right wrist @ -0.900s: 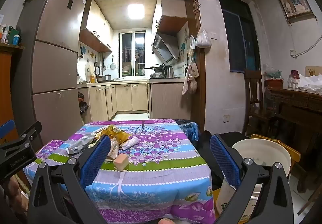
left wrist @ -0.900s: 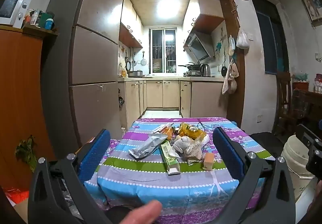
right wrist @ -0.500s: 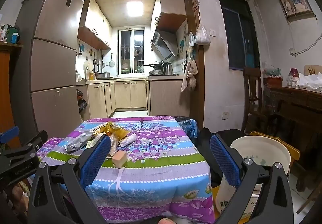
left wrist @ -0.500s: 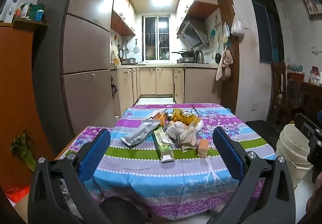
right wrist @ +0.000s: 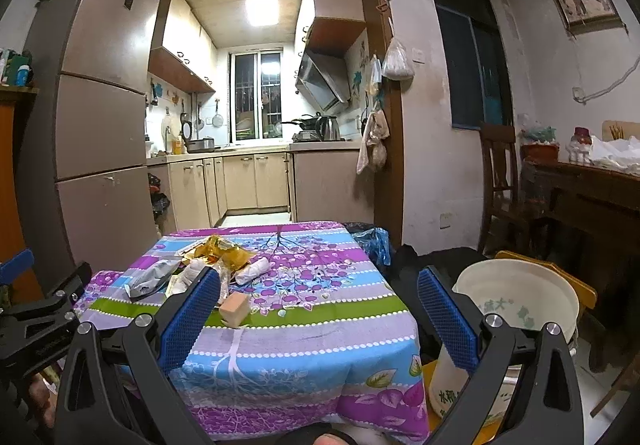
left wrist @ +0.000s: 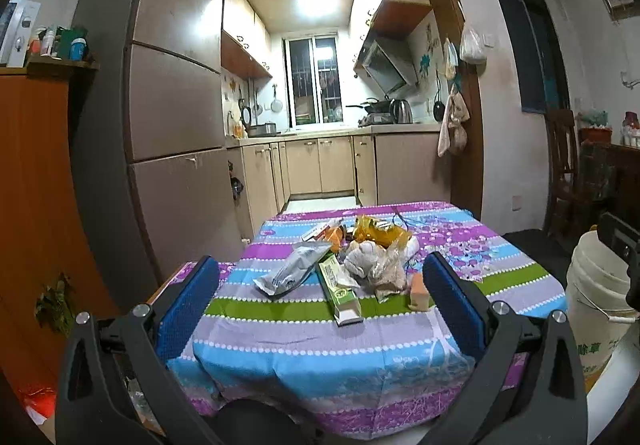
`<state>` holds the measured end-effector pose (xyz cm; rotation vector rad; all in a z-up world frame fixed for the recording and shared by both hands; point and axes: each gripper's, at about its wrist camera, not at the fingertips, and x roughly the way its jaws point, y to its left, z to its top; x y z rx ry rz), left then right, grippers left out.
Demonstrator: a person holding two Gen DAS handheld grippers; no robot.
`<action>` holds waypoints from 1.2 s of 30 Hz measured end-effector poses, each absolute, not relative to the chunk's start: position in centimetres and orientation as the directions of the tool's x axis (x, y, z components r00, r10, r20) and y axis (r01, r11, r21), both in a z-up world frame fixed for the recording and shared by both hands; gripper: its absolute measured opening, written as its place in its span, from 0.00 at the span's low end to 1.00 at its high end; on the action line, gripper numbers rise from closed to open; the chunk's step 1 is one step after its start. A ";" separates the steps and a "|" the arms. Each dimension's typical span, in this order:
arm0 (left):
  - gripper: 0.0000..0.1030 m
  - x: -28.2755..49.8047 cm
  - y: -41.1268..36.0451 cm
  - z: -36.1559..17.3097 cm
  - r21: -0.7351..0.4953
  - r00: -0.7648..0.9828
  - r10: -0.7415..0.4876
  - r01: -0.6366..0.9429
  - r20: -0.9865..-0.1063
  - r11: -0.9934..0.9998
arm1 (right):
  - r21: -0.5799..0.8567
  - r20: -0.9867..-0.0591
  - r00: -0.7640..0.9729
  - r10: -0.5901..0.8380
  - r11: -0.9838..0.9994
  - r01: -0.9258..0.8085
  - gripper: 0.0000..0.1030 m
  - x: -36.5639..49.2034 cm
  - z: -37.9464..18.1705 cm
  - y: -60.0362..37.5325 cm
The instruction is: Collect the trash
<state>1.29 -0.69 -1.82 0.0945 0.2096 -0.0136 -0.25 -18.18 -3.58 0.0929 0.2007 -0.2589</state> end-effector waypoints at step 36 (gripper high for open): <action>0.95 1.0 -0.7 -1.6 0.120 0.973 0.008 0.020 -0.229 0.993 | 0.214 -0.403 0.911 -0.085 0.959 0.184 0.95 2.0 -6.0 -20.1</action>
